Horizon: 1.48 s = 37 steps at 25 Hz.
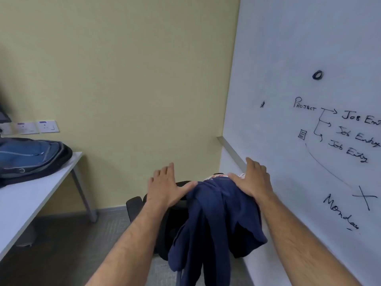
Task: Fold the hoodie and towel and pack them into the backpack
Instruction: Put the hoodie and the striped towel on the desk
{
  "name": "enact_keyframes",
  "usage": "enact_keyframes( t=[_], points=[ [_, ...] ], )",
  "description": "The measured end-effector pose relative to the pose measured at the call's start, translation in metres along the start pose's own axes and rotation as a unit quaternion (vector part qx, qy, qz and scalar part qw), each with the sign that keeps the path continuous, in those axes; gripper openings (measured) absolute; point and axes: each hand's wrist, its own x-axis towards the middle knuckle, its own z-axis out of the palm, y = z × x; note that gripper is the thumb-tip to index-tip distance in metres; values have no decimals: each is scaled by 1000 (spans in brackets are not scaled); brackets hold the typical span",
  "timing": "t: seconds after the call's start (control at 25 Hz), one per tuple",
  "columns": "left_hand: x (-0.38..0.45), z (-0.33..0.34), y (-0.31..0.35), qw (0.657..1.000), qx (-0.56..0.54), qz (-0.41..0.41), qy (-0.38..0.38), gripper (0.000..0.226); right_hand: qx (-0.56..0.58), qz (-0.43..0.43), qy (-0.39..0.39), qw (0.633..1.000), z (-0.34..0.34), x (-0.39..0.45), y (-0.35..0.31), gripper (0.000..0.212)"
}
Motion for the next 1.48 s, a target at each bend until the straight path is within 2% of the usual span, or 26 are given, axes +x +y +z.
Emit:
enact_keyframes(
  t=[0.16, 0.28, 0.36, 0.48, 0.56, 0.64, 0.76, 0.88, 1.04, 1.16, 1.28, 1.36, 1.48],
  points=[
    [4, 10, 38, 990, -31, -73, -116, 101, 18, 60, -139, 988, -3, 16, 16, 114],
    [8, 20, 54, 983, -24, -101, -151, 86, -32, 44, -209, 976, -2, 23, 16, 132],
    [13, 22, 59, 980, -39, -119, -155, 77, -50, 33, -238, 969, -1, 29, 13, 124],
    [17, 26, 66, 970, -94, -148, -169, 70, -1, 24, -235, 972, 4, 33, 8, 84],
    [17, 30, 67, 966, -130, -163, -151, 64, 60, 21, -230, 971, 9, 30, 3, 59],
    [15, 33, 68, 963, -162, -173, -131, 59, 108, 21, -228, 967, 9, 26, -3, 43],
    [13, 37, 67, 948, -245, -175, -102, 45, 197, 26, -230, 953, 9, 22, -11, 32],
    [7, 30, 65, 925, -337, -165, -52, 29, 325, 40, -236, 915, 0, 12, -25, 21],
    [1, -3, 51, 901, -409, -136, 41, 35, 487, 44, -242, 838, -11, 8, -59, 24],
    [4, -35, 25, 890, -420, -138, 107, 36, 560, 22, -263, 786, -19, 7, -101, 24],
    [1, -72, -8, 888, -402, -149, 168, 36, 603, -18, -311, 734, -25, -3, -151, 39],
    [-3, -99, -31, 884, -395, -150, 201, 36, 613, -46, -332, 715, -25, -9, -184, 41],
    [-11, -140, -76, 880, -377, -161, 241, 37, 614, -86, -343, 706, -25, -26, -240, 32]
  ],
)
